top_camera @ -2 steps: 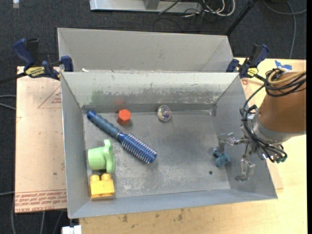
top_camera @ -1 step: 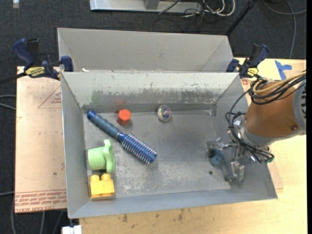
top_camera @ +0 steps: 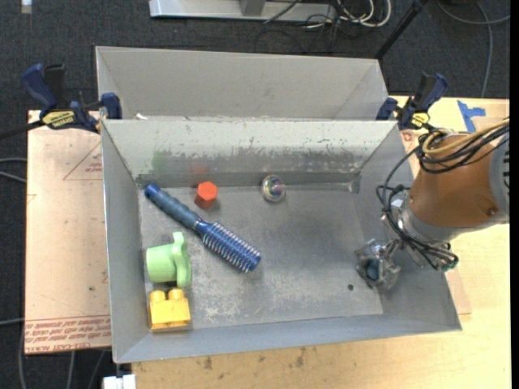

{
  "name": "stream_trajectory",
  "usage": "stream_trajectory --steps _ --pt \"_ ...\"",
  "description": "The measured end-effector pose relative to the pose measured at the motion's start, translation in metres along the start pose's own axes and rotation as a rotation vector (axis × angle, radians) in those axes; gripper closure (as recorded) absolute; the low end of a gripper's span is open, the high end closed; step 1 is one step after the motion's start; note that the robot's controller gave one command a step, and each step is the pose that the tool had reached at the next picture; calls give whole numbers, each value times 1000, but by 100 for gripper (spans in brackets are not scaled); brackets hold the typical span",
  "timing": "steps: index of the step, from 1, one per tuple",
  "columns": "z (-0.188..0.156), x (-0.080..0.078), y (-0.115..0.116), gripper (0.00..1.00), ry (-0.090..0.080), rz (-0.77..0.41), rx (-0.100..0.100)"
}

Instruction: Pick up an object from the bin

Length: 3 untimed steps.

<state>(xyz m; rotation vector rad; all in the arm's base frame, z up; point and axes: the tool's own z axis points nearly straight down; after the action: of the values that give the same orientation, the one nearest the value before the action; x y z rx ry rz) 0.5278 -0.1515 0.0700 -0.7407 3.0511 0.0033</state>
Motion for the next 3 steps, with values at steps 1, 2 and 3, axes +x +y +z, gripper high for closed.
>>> stream_trajectory --steps 1,2,3 --pt "-168 9 31 100 -6 -58 8" --pt "-164 11 31 0 -1 -57 2" --pt "-32 21 15 0 5 -230 -6"
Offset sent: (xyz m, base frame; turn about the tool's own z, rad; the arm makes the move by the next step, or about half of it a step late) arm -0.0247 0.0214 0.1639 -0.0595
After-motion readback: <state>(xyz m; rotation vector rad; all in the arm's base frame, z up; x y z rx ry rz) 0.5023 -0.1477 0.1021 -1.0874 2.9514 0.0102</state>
